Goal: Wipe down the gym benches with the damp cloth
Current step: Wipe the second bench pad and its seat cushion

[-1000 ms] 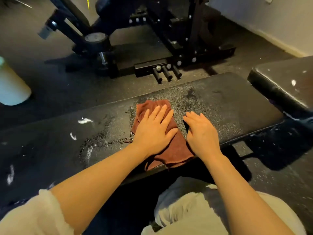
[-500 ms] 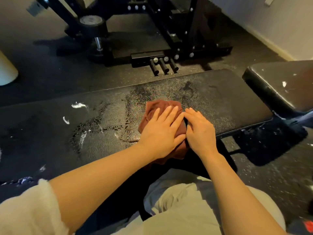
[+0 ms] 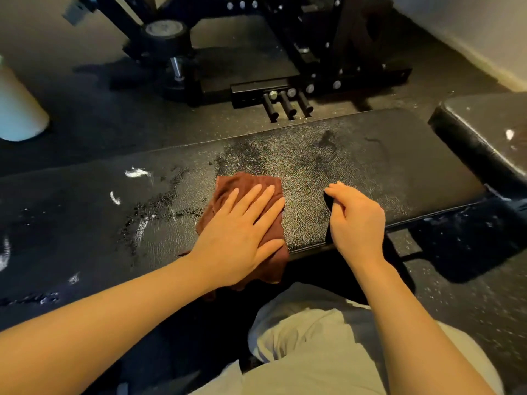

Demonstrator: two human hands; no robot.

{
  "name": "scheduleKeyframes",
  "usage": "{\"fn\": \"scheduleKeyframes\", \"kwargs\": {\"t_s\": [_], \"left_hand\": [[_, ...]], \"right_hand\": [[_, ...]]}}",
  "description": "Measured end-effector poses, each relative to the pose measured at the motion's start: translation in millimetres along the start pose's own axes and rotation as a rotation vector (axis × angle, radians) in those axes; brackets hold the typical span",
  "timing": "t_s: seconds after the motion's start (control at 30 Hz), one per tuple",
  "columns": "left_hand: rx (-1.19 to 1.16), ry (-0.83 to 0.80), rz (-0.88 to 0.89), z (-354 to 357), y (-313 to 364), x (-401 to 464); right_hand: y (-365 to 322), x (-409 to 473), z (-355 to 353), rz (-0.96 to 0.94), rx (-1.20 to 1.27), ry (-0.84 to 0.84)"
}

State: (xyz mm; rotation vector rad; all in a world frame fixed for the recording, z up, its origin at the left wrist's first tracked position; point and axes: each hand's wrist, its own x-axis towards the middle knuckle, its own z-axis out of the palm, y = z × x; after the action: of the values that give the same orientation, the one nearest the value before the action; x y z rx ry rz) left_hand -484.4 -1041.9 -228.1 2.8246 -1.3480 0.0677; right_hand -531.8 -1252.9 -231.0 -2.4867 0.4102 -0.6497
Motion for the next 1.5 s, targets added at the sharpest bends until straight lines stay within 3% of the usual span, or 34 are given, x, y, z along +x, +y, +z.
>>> {"fn": "scheduleKeyframes", "kwargs": {"t_s": [0.23, 0.37, 0.6, 0.73, 0.93, 1.2, 1.4, 1.5], "left_hand": [[-0.006, -0.016, -0.052, 1.5, 36.3, 48.9], [-0.041, -0.010, 0.017, -0.7, 11.3, 12.2], [-0.003, -0.055, -0.123, -2.8, -33.8, -13.4], [-0.007, -0.044, -0.188, -0.8, -7.3, 21.2], [-0.032, -0.064, 0.028, 0.0, -27.0, -12.5], [-0.004, -0.073, -0.132, -1.6, -19.4, 53.0], [-0.032, -0.067, 0.020, 1.0, -34.3, 40.9], [-0.033, -0.096, -0.067, -0.4, -51.3, 68.4]], "right_hand": [[-8.6, -2.7, 2.6, -0.117, 0.019, -0.008], [-9.7, -2.6, 5.3, -0.184, 0.035, -0.004], [-16.7, -0.5, 21.7, -0.425, -0.014, -0.078], [-19.4, 3.6, 21.3, -0.432, -0.022, -0.101], [-19.3, 6.1, 25.1, -0.409, -0.004, -0.109], [-27.1, 18.7, 31.1, -0.373, -0.047, -0.136], [-23.1, 26.2, 30.0, -0.353, -0.021, -0.066], [-27.0, 26.6, 36.8, -0.336, -0.031, -0.065]]}}
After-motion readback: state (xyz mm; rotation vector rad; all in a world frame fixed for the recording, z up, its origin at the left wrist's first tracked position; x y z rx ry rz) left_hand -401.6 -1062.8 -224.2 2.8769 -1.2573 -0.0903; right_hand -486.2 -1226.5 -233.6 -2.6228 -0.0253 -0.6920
